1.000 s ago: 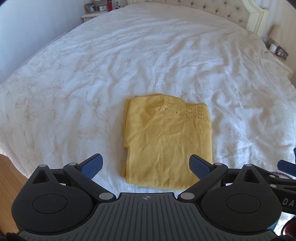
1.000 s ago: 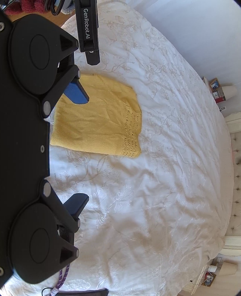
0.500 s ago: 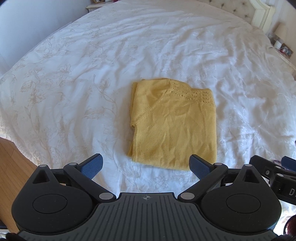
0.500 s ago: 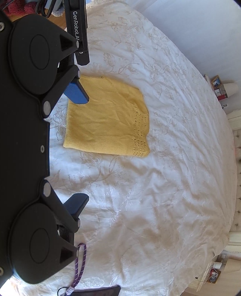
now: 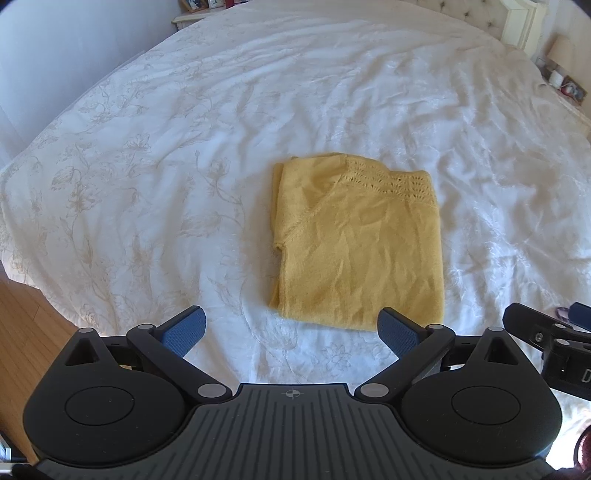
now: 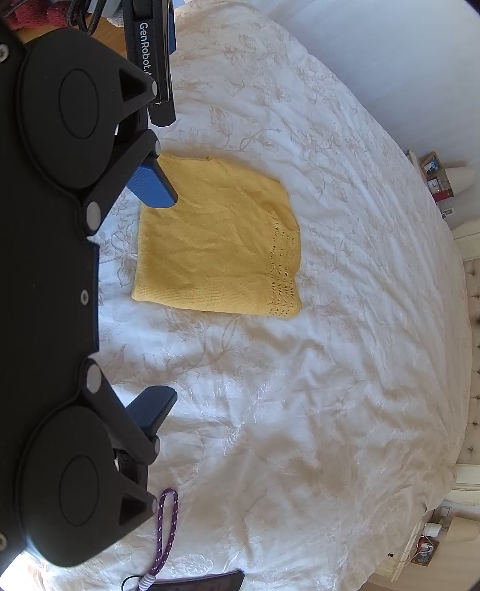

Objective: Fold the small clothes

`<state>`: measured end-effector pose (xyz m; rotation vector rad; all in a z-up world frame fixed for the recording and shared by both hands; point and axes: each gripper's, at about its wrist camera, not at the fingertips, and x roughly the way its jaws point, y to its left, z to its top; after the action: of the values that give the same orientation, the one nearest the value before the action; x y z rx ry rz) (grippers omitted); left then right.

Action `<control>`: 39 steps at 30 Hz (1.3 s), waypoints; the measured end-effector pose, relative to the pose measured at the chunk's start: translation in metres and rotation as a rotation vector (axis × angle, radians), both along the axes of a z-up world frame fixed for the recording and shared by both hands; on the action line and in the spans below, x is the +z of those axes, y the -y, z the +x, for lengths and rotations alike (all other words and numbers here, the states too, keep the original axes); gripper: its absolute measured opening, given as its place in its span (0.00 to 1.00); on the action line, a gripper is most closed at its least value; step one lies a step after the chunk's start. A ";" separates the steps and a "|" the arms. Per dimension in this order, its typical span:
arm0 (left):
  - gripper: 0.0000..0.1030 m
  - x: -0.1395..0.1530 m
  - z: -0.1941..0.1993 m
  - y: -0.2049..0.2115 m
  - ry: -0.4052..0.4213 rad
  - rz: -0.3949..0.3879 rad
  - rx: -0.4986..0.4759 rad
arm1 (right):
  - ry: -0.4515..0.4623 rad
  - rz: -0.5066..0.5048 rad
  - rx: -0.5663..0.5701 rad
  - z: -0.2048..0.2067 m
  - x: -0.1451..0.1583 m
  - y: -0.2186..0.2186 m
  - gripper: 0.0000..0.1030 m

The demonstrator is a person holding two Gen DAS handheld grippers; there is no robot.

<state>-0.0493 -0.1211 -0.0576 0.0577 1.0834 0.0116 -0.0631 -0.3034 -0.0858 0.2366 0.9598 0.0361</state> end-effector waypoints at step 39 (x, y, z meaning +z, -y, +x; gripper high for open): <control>0.98 -0.004 0.006 -0.008 -0.020 -0.004 -0.022 | 0.000 0.001 0.000 0.007 0.003 -0.013 0.99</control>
<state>-0.0432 -0.1134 -0.0612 0.0659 1.1022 -0.0113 -0.0566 -0.2906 -0.0832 0.2378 0.9595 0.0372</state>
